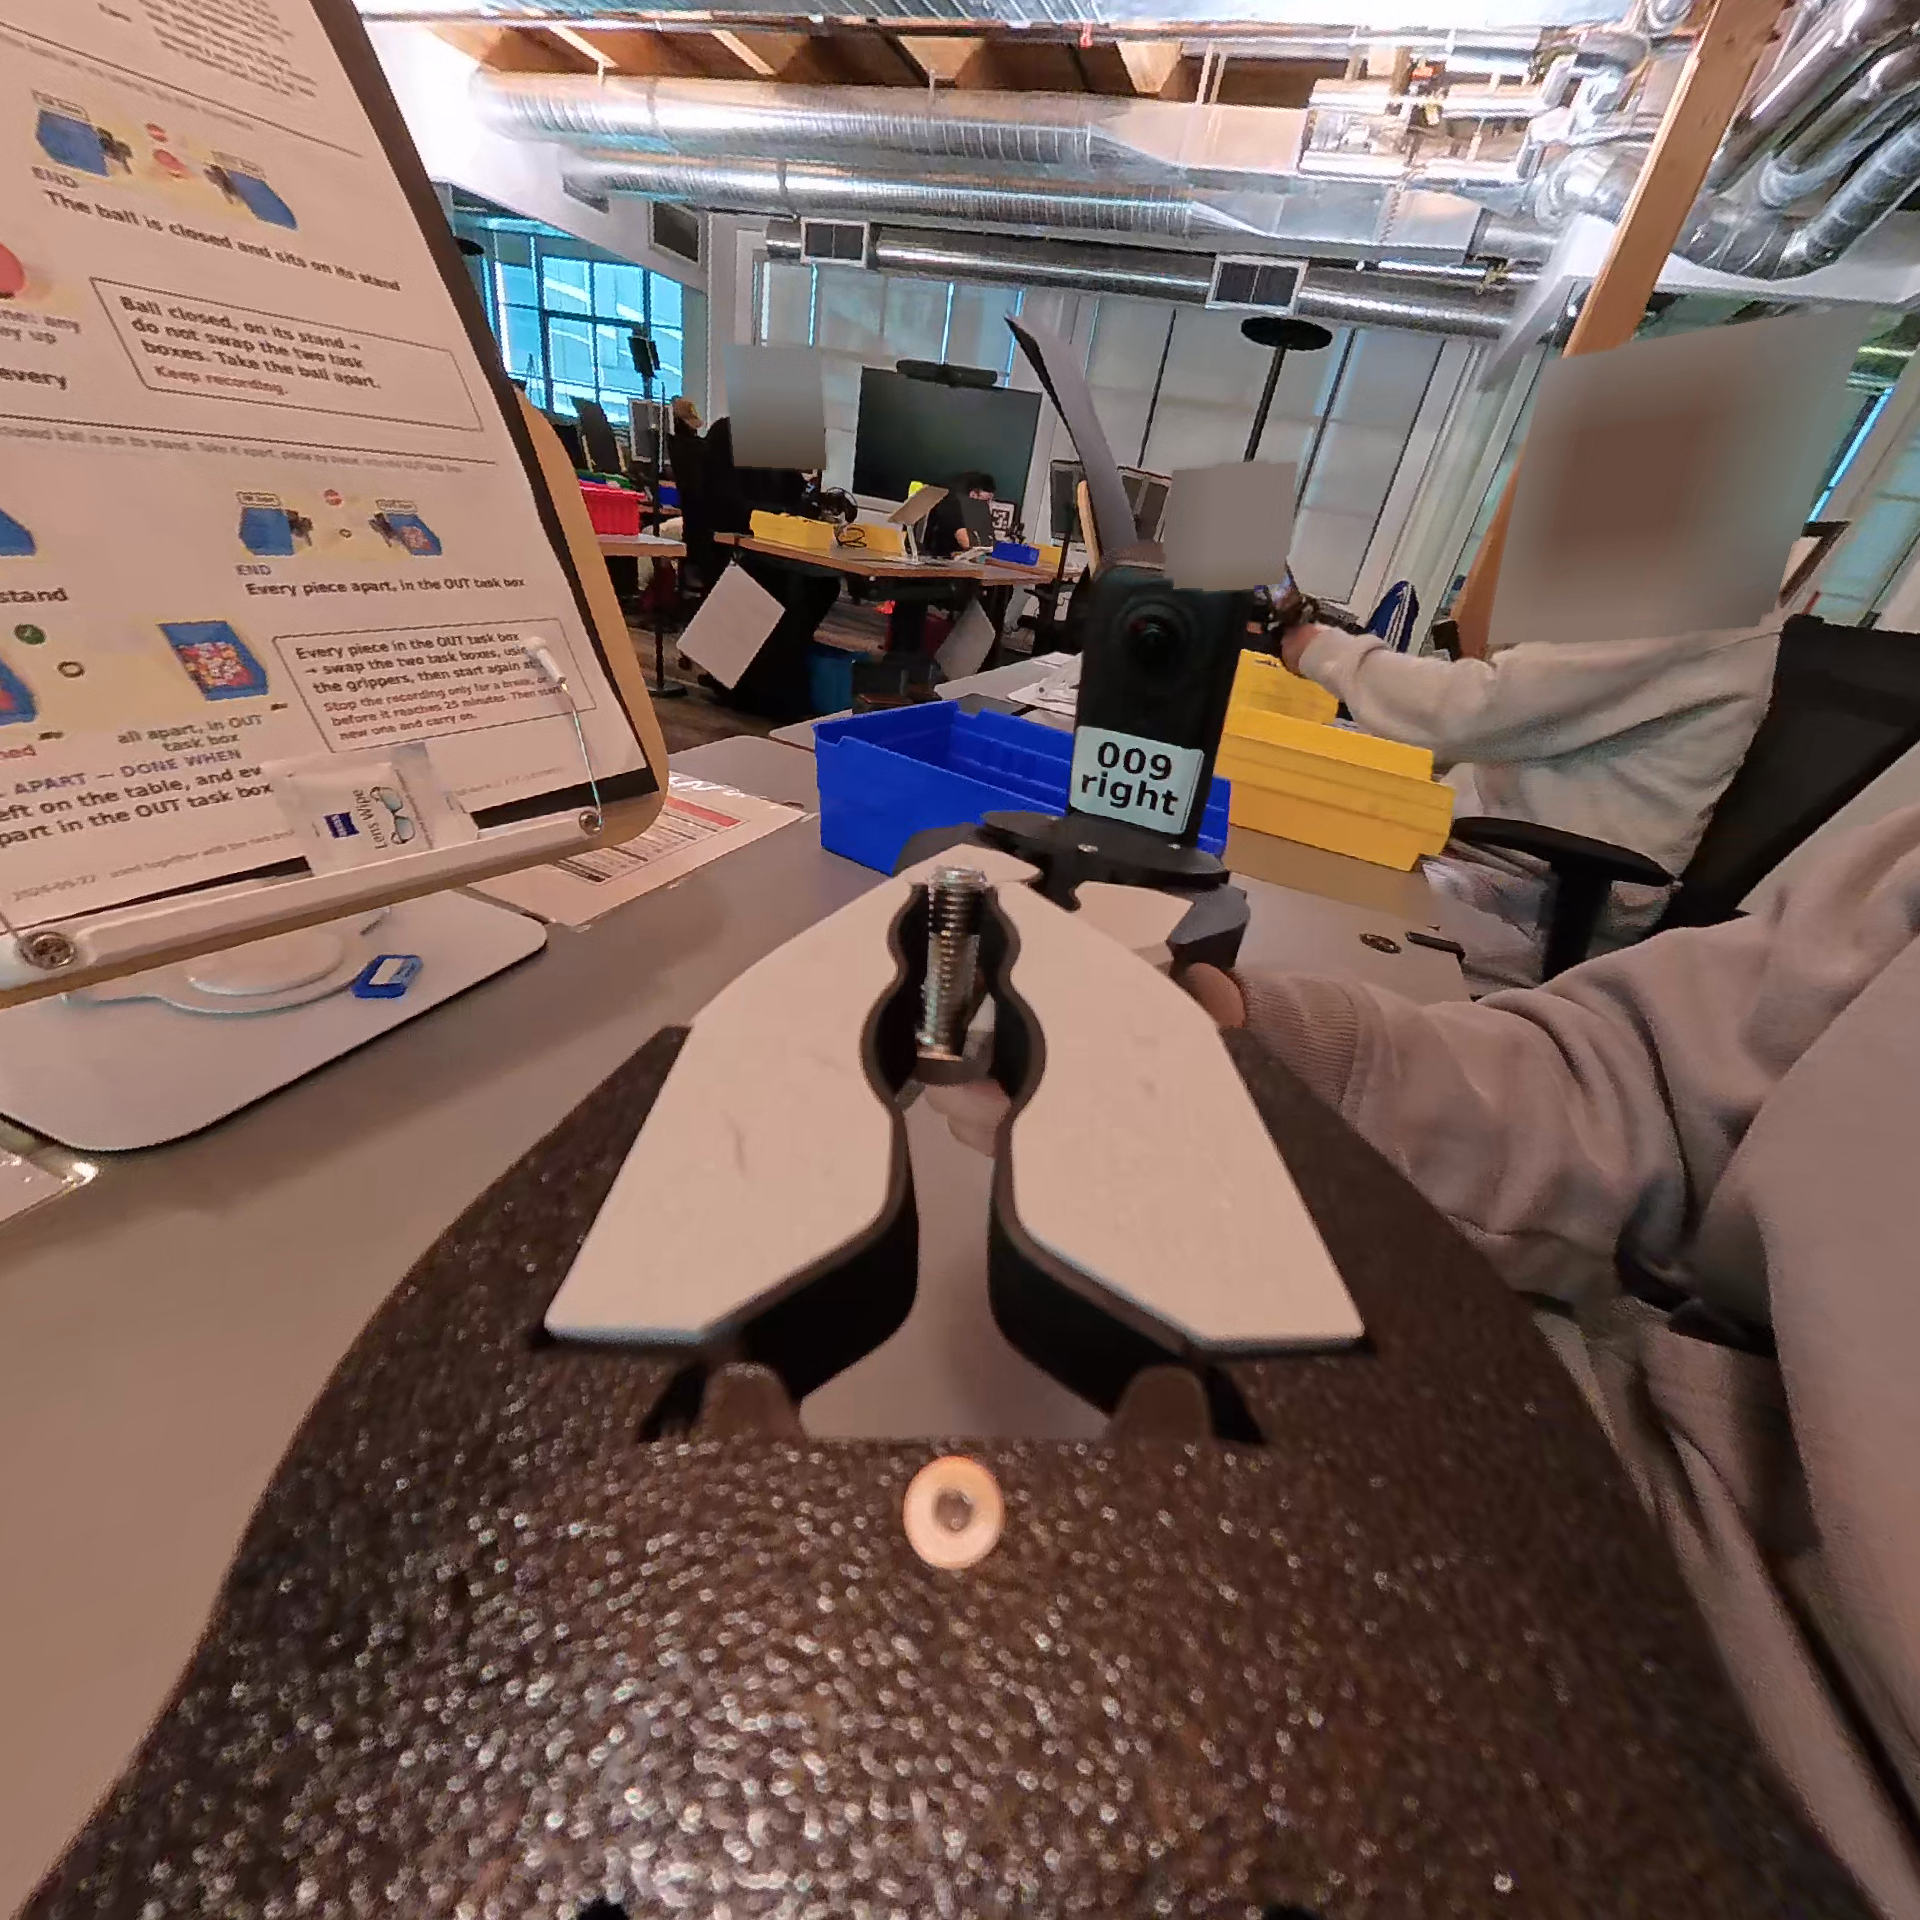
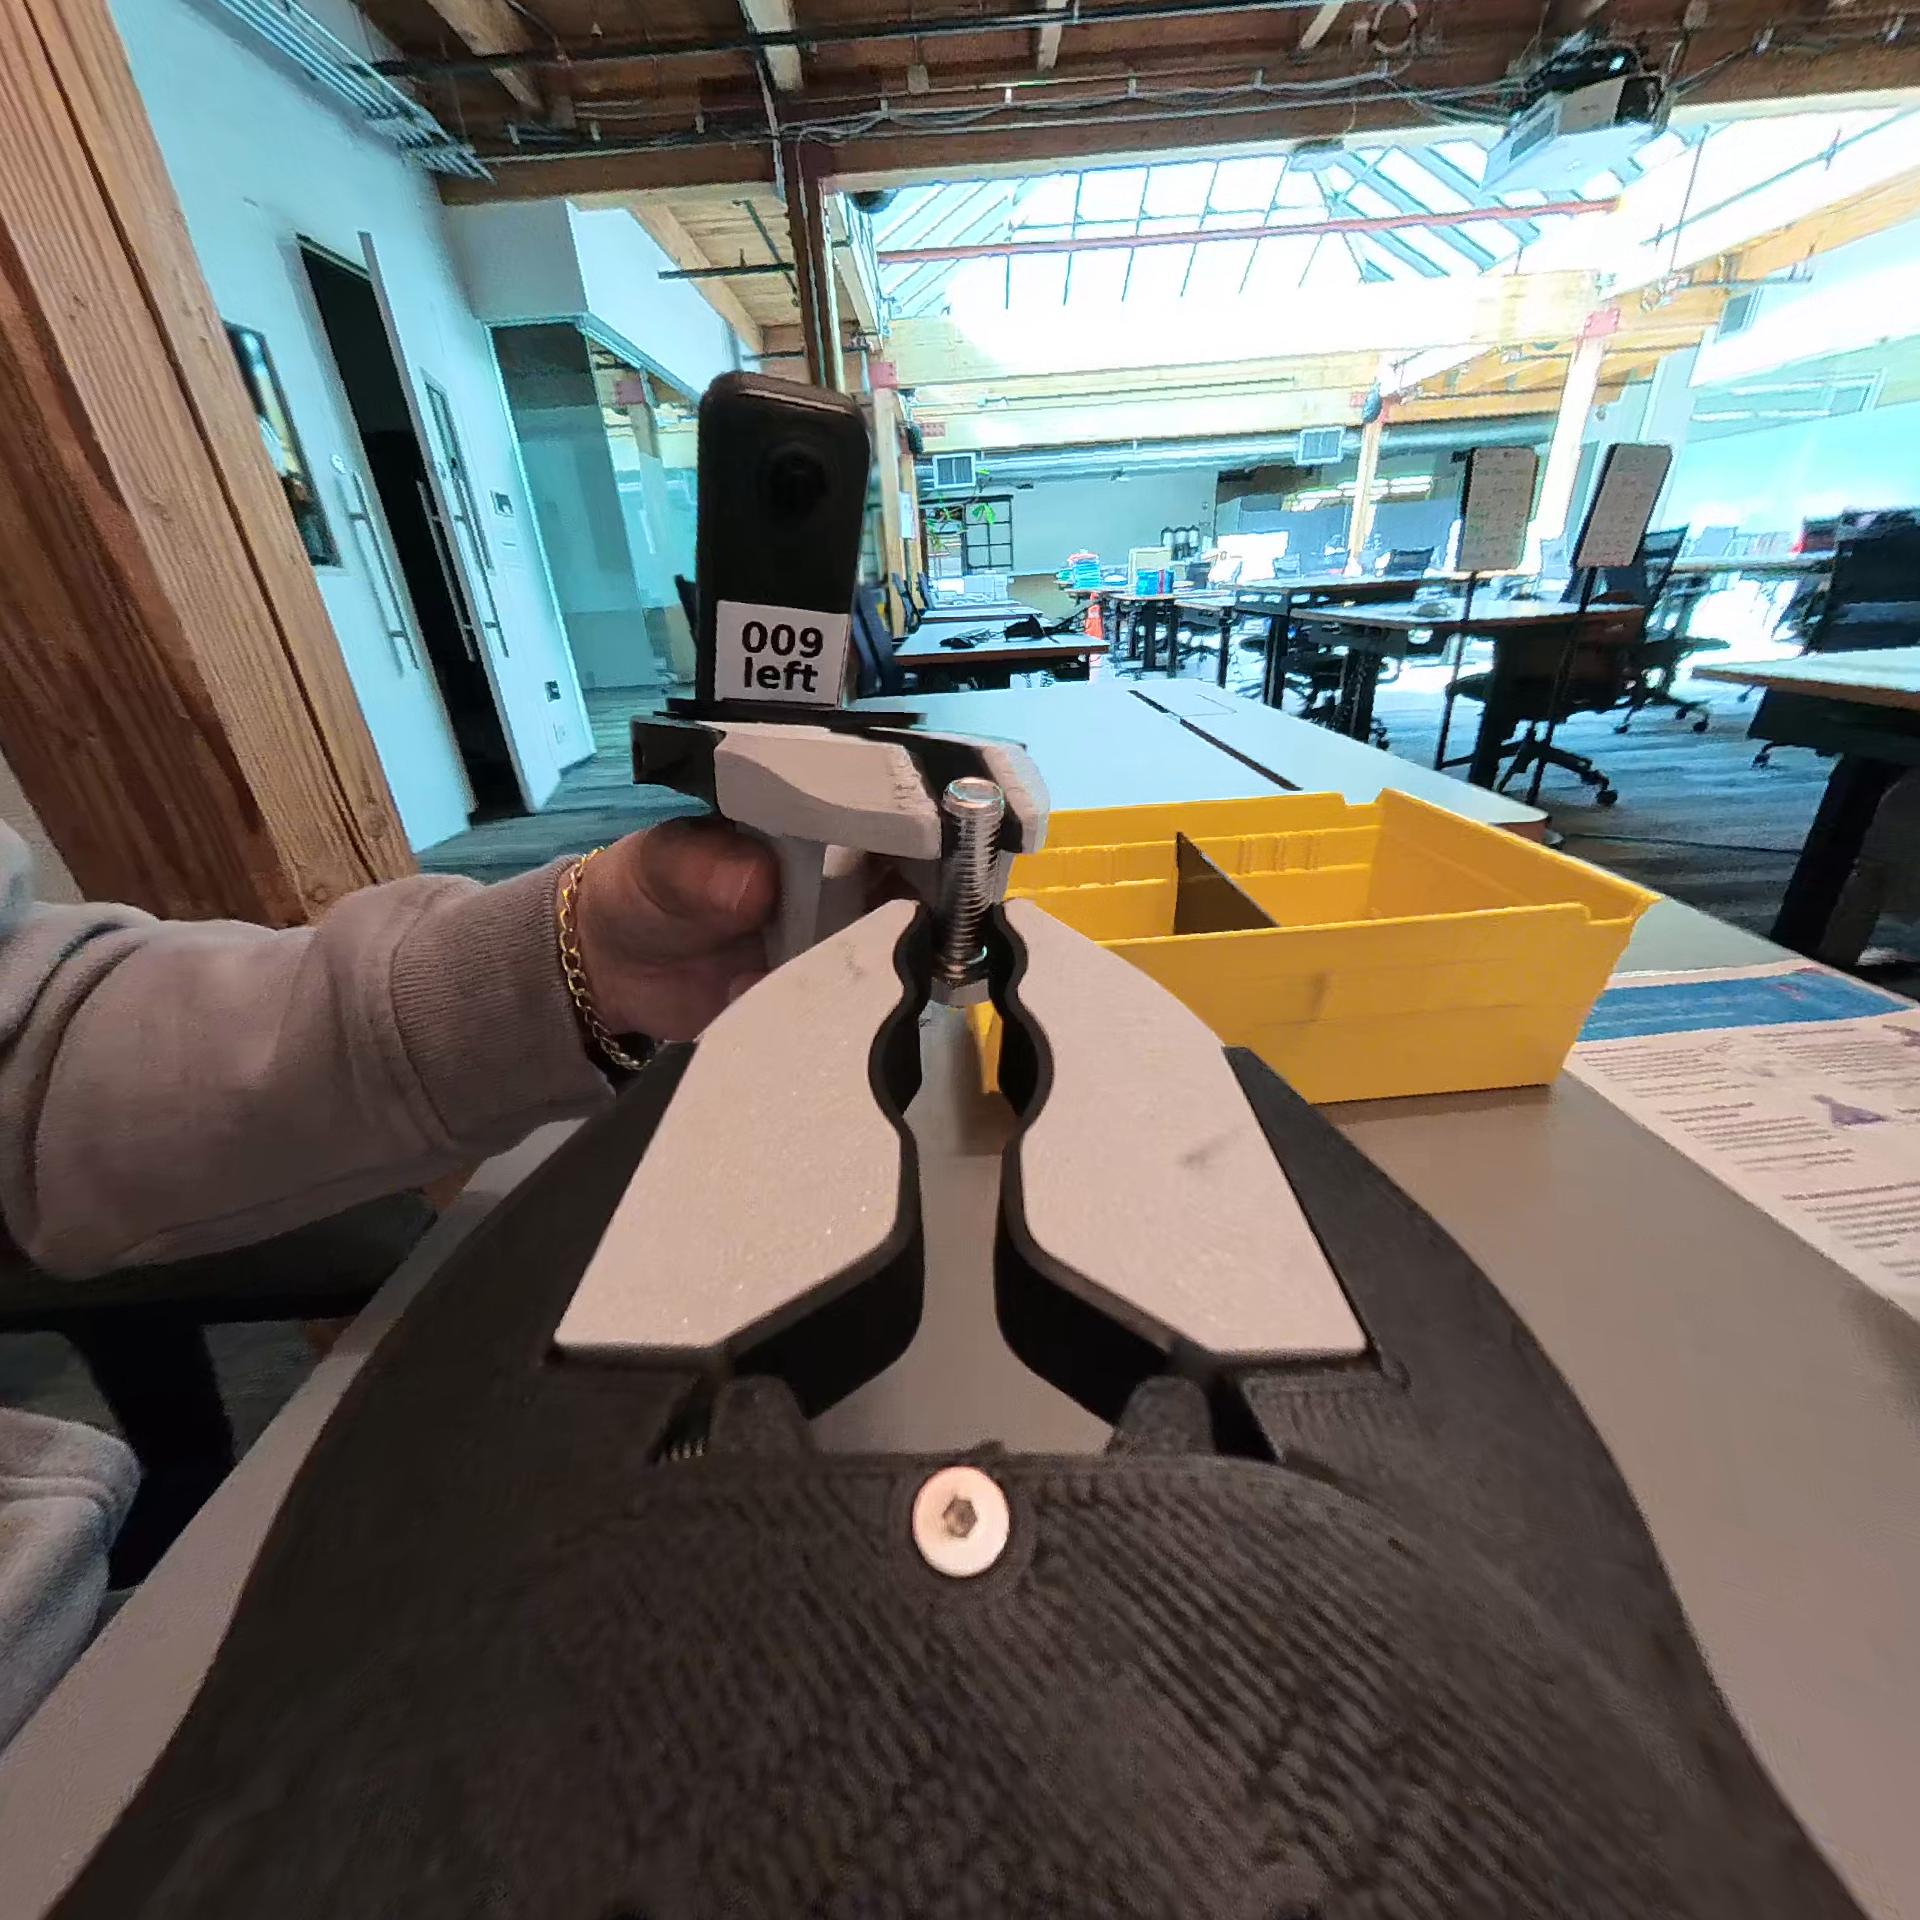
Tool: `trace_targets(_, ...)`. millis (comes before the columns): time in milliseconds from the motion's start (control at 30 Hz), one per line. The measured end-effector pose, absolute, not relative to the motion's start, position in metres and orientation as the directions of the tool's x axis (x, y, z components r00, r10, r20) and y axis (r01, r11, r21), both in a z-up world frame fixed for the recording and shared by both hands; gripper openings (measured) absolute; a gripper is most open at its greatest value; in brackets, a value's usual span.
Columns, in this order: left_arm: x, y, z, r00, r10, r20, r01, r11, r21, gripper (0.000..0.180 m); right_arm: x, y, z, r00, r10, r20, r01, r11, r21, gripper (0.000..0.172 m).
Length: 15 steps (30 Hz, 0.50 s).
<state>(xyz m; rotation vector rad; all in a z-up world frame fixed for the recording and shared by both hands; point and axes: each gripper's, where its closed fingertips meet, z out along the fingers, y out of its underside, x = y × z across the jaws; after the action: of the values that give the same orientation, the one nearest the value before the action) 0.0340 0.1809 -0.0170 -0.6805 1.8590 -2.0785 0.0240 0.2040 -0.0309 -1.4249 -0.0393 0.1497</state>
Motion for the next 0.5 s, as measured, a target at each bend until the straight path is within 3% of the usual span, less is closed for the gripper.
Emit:
trace_targets(300, 0.038, 0.206, -0.025, -0.796, -0.570, 0.204, -0.148, -0.144, -0.978, 0.012, 0.033, 0.214, -0.052, 0.994, 0.062, -0.087, -0.095, 0.135, -0.986, 0.009)
trace_targets(367, 0.044, 0.245, -0.007, -0.699, -0.692, 0.180, -0.123, -0.132, -0.984, 0.030, 0.049, 0.212, -0.067, 0.996, -0.027, -0.084, -0.080, 0.123, -0.989, 0.009)
trace_targets(433, 0.052, 0.302, 0.004, -0.525, -0.838, 0.152, -0.155, -0.082, -0.985, 0.026, 0.068, 0.207, -0.082, 0.984, -0.120, -0.128, -0.110, 0.147, -0.983, 0.009)
trace_targets(500, 0.057, 0.363, -0.008, -0.335, -0.939, 0.075, -0.300, 0.030, -0.954, 0.024, 0.073, 0.207, -0.093, 0.975, -0.136, -0.178, -0.152, 0.183, -0.971, 0.009)
